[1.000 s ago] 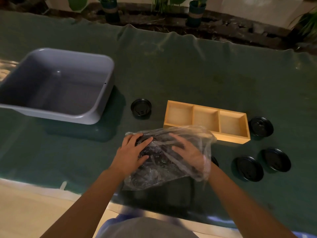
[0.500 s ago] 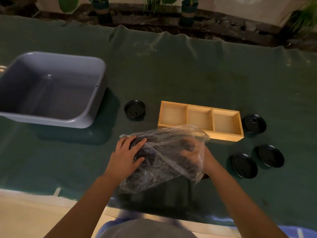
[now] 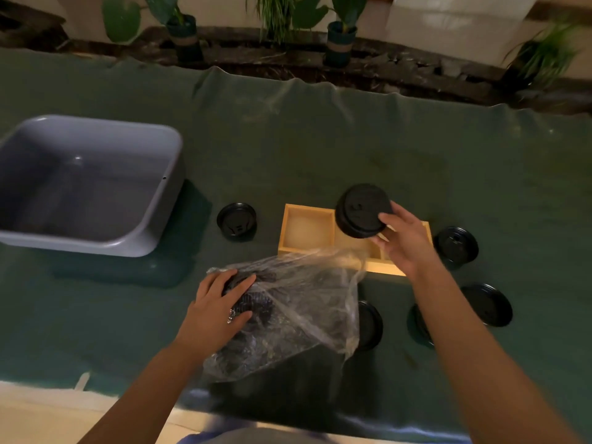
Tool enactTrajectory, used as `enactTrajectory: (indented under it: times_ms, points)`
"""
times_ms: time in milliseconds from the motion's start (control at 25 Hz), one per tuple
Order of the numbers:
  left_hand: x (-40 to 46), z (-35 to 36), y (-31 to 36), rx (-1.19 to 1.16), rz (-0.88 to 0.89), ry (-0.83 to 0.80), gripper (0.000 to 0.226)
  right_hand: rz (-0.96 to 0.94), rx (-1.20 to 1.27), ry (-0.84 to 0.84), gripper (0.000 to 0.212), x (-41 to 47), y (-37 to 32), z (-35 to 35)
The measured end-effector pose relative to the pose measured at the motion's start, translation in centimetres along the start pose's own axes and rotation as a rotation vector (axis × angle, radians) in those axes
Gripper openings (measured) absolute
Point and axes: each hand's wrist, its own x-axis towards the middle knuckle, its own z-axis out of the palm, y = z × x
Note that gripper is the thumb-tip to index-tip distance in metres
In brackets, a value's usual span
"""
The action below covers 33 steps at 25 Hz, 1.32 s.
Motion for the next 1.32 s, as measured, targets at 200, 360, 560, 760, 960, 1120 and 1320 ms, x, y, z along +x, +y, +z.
enactTrajectory:
  times_ms: [200,360,560,760,960,1120,1320]
  points:
    - [-0.1,-0.3,0.2,-0.001,0.018,0.003,0.065,0.133,-0.27,-0.093,0.049,5.6,3.9,6.1]
    - [-0.2,-0.3,0.0,0.01,-0.002,-0.029,0.066,0.174,-0.561,-0.131,0.048,7.8,6.2,7.2]
    - [-0.1,-0.2,0.0,0.003,-0.002,-0.036,0.067,-0.012,-1.053,-0.197,0.034,7.6,6.6,6.7]
    - [0.0,-0.3,-0.2,0.013,-0.003,-0.05,0.067,-0.406,-1.549,-0.049,0.044,6.7,6.8,6.7]
    - [0.0,-0.1,-0.1,0.008,-0.002,-0.049,0.068,-0.567,-1.637,-0.319,0.028,6.7,6.2,5.2]
    - [0.0,-0.1,-0.1,0.013,0.018,-0.046,0.082,-0.408,-1.2,0.217,0.021,3.6,4.0,2.9]
    - [-0.3,-0.5,-0.2,-0.135,0.004,0.004,0.111,0.286,-0.656,-0.316,0.024,-6.9,5.2,-0.9]
